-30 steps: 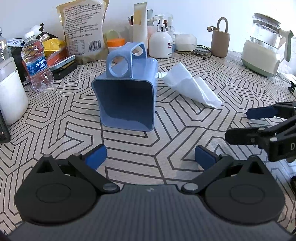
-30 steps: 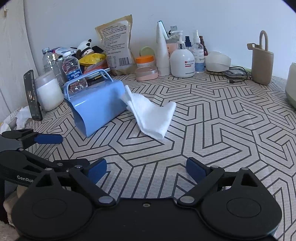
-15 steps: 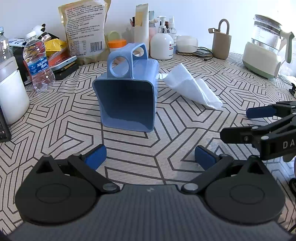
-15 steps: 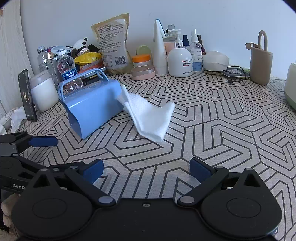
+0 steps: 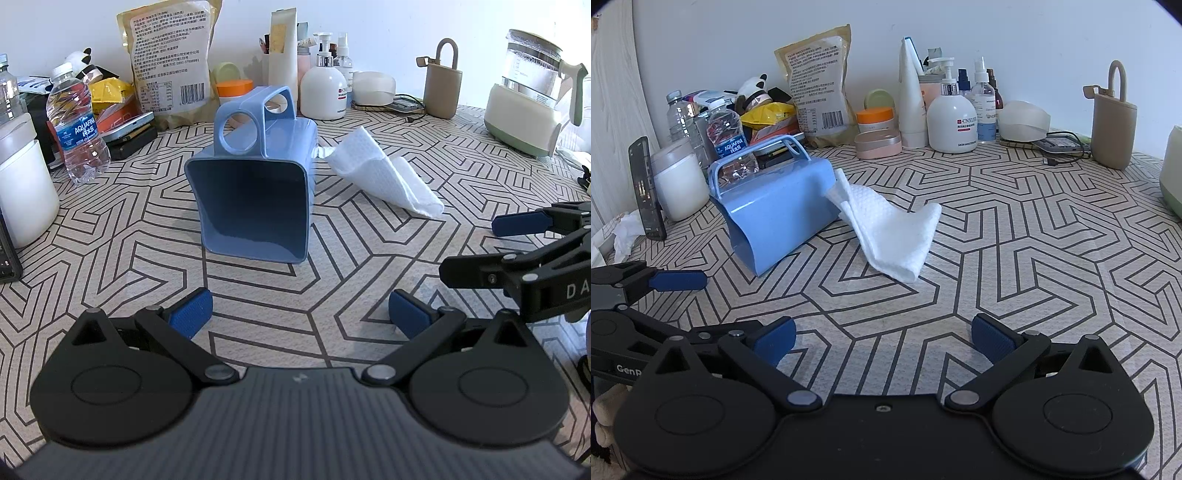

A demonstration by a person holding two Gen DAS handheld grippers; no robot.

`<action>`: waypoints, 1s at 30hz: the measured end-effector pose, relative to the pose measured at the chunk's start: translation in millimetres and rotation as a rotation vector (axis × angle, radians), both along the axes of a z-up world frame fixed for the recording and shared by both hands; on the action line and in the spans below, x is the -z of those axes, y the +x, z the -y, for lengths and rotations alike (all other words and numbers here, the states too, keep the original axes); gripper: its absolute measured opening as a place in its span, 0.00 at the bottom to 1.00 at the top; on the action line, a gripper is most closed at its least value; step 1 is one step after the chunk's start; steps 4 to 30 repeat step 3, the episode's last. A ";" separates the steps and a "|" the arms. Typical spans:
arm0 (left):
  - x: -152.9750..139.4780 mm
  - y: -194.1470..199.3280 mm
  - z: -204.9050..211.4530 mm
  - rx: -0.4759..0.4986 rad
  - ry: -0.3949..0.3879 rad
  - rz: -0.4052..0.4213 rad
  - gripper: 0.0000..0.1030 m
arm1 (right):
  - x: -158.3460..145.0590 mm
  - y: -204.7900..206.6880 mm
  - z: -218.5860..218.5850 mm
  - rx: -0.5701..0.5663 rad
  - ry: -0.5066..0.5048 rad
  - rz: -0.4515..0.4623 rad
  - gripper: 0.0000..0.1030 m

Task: Clean container

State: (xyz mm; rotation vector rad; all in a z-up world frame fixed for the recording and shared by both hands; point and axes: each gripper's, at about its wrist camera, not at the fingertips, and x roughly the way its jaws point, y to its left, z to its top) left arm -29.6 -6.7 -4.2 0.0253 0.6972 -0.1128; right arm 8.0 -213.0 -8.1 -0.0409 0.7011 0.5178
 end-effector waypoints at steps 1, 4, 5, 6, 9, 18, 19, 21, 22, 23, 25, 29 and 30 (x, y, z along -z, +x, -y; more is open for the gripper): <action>0.0 0.0 0.0 0.000 0.000 0.000 1.00 | 0.0 0.1 0.0 0.000 0.000 0.000 1.00; 0.0 -0.1 0.1 0.000 0.000 0.001 1.00 | -0.1 0.2 -0.1 0.000 0.000 0.000 1.00; 0.0 -0.1 0.1 0.000 0.000 0.001 1.00 | -0.1 0.2 -0.1 0.000 0.000 0.000 1.00; 0.0 -0.1 0.1 0.000 0.000 0.001 1.00 | -0.1 0.2 -0.1 0.000 0.000 0.000 1.00; 0.0 -0.1 0.1 0.000 0.000 0.001 1.00 | -0.1 0.2 -0.1 0.000 0.000 0.000 1.00; 0.0 -0.1 0.1 0.000 0.000 0.001 1.00 | -0.1 0.2 -0.1 0.000 0.000 0.000 1.00; 0.0 -0.1 0.1 0.000 0.000 0.001 1.00 | -0.1 0.2 -0.1 0.000 0.000 0.000 1.00; 0.0 -0.1 0.1 0.000 0.000 0.001 1.00 | -0.1 0.2 -0.1 0.000 0.000 0.000 1.00; 0.0 -0.1 0.1 0.000 0.000 0.001 1.00 | -0.1 0.2 -0.1 0.000 0.000 0.000 1.00; 0.0 -0.1 0.1 0.000 0.000 0.001 1.00 | -0.1 0.2 -0.1 0.000 0.000 0.000 1.00; 0.0 -0.1 0.1 0.000 0.000 0.001 1.00 | -0.1 0.2 -0.1 0.000 0.000 0.000 1.00; 0.0 -0.1 0.1 0.000 0.000 0.001 1.00 | -0.1 0.2 -0.1 0.000 0.000 0.000 1.00; 0.0 -0.1 0.1 0.000 0.000 0.001 1.00 | -0.1 0.2 -0.1 0.000 0.000 0.000 1.00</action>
